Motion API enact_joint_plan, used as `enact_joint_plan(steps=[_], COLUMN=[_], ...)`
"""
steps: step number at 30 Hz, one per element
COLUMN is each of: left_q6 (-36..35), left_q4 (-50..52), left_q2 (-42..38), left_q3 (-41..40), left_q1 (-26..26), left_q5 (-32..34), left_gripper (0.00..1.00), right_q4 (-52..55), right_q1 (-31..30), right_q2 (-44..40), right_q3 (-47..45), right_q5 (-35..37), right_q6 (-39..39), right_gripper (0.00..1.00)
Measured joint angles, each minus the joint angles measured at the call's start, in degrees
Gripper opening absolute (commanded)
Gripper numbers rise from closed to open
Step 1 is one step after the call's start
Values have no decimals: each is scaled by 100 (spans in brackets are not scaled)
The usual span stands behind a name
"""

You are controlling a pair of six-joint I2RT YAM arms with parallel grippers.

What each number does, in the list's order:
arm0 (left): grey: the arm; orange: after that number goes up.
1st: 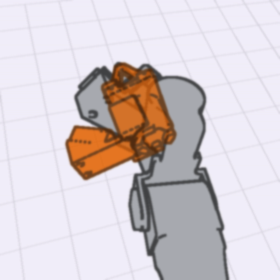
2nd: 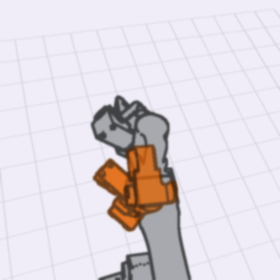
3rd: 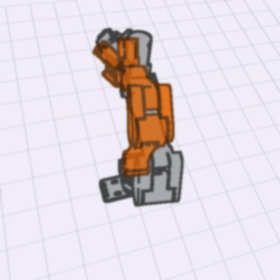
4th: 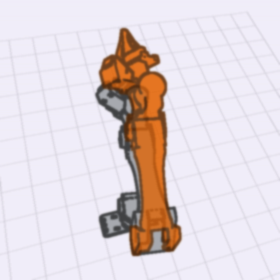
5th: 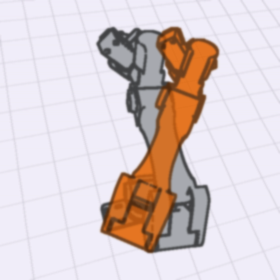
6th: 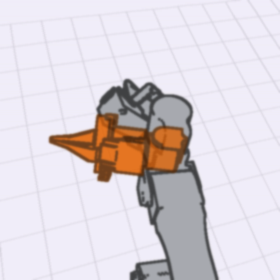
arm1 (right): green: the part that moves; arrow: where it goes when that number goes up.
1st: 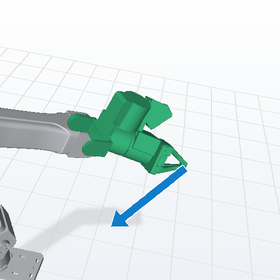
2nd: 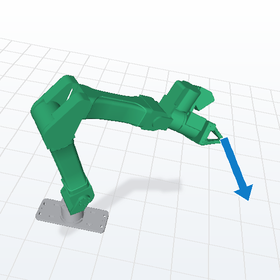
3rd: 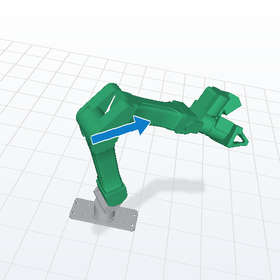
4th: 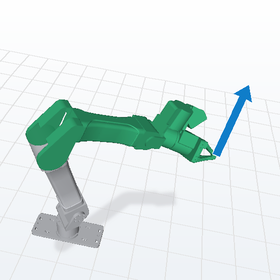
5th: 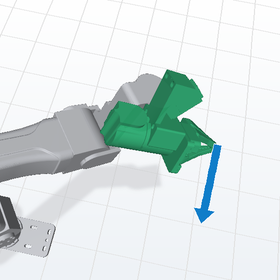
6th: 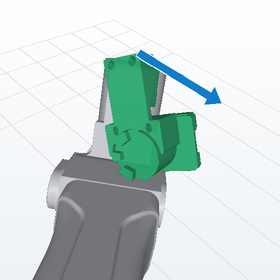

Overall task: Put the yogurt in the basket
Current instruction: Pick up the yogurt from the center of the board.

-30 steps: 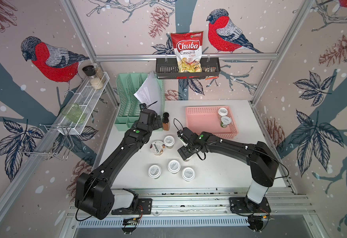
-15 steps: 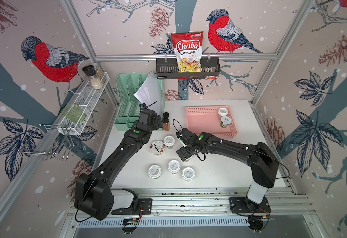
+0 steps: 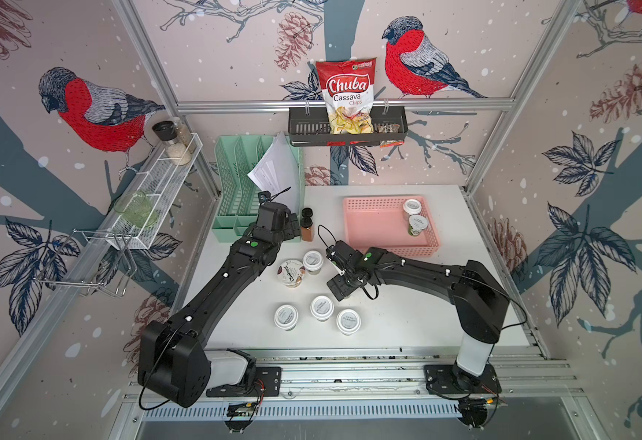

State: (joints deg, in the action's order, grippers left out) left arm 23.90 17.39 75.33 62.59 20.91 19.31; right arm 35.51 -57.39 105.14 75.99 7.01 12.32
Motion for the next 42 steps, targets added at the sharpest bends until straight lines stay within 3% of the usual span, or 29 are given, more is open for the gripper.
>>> enact_joint_plan(steps=[14, 42], left_q6=[-31, -33], left_q4=[0, -2], left_q2=[0, -11], left_q3=[0, 0], left_q1=[0, 2], left_q5=[2, 0], left_gripper=[96, 96], right_q4=[-61, 85], right_q1=[7, 55], right_q2=[85, -125], right_q3=[-31, 46], right_q5=[-4, 0], right_q6=[-2, 0], right_gripper=[85, 79])
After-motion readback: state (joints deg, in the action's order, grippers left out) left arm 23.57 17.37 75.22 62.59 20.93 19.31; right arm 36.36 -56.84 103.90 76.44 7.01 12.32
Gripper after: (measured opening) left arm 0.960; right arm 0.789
